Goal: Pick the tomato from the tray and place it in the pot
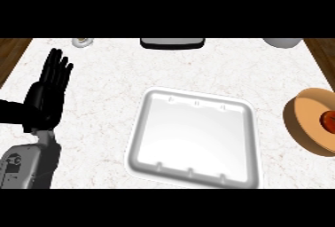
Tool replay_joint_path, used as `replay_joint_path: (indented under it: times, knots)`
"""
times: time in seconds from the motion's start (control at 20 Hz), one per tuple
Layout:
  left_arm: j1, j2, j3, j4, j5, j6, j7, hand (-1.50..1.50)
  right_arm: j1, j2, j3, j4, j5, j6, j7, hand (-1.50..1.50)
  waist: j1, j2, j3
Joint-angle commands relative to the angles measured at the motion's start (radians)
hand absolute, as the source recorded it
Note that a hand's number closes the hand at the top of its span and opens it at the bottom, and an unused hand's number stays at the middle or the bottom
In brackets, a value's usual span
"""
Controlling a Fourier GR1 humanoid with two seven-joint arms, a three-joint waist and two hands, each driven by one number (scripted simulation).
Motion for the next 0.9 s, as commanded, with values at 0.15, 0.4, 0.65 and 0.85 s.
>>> replay_joint_path:
  times: [0.15,0.4,0.65,0.85]
  knots:
    - [0.066,-0.020,-0.010,-0.017,0.007,-0.026,-0.035,0.00,0.026,-0.175,-0.089,0.303,-0.101,0.039,-0.169,-1.50,0.011,0.004,0.001]
    - [0.044,0.007,0.017,-0.040,0.010,-0.020,0.008,0.00,0.094,-0.294,-0.122,0.442,-0.149,0.097,-0.276,-1.50,0.006,0.002,0.001]
    - [0.044,-0.006,0.010,-0.059,0.011,-0.013,0.012,0.00,0.148,-0.435,-0.134,0.654,-0.141,0.170,-0.406,-1.50,0.014,0.004,0.004]
    - [0.078,-0.032,-0.025,-0.086,-0.009,-0.012,-0.008,0.00,0.164,-0.488,-0.137,0.743,-0.144,0.171,-0.442,-1.50,0.019,0.005,0.005]
